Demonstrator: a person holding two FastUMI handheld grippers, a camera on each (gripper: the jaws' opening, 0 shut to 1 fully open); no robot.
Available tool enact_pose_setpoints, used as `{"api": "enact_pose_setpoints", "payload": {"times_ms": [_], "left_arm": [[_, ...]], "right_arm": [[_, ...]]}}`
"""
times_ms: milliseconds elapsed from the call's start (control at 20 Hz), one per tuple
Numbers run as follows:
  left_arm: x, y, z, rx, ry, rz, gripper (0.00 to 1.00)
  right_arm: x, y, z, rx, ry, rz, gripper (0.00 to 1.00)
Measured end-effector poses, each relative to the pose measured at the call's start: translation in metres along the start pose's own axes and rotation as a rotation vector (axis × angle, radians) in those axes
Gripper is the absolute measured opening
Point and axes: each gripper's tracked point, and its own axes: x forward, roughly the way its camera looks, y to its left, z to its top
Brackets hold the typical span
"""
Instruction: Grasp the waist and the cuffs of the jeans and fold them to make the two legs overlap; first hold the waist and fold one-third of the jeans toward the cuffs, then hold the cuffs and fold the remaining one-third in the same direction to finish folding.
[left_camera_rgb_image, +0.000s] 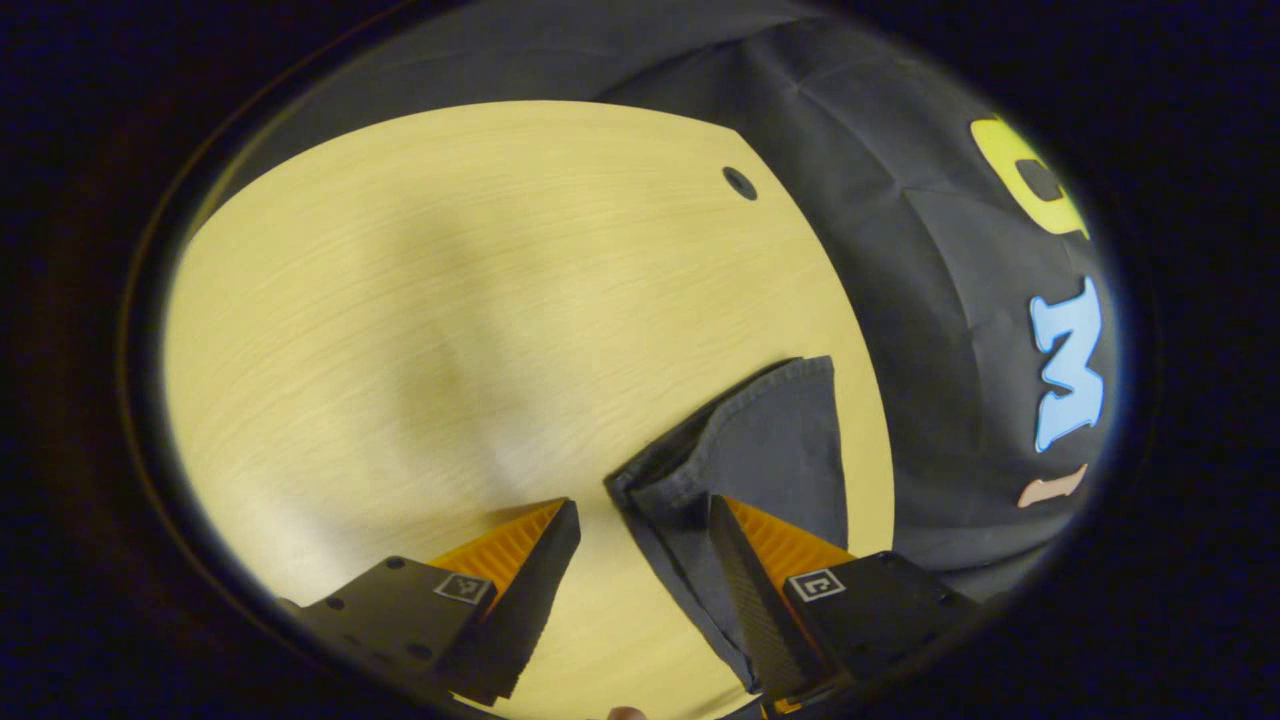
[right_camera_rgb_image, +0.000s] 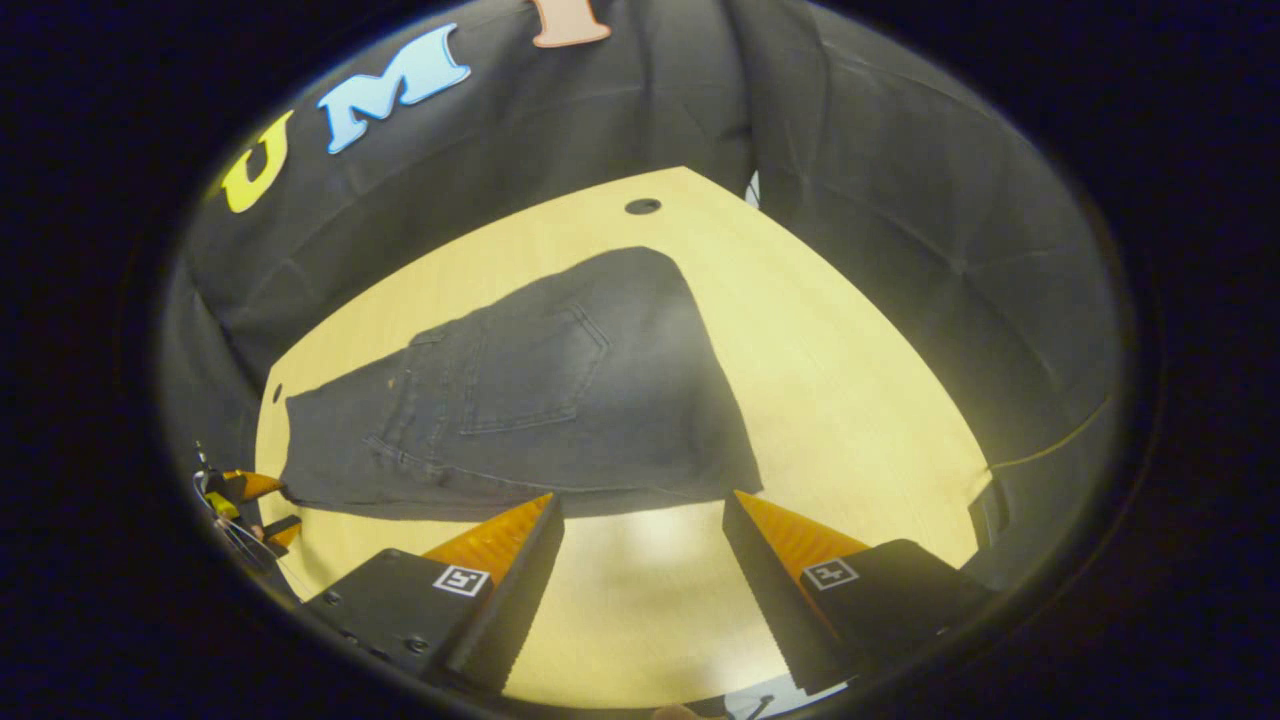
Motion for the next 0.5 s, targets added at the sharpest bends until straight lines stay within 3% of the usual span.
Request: {"api": "enact_pose_setpoints", "payload": {"times_ms": [200, 400, 500], "left_arm": [[0.001, -0.007, 0.005, 0.069, -0.035, 0.056, 0.91], [-0.017, -0.003, 0.008, 0.135, -0.065, 0.17, 0.86], [-0.032, 0.002, 0.008, 0.198, -0.081, 0.268, 0.86]], "right_arm": [[0.005, 0.012, -0.005, -0.004, 0.024, 0.016, 0.97], [0.004, 0.021, -0.01, -0.009, 0.039, 0.034, 0.97], [0.004, 0.015, -0.013, -0.014, 0.041, 0.021, 0.98]]}}
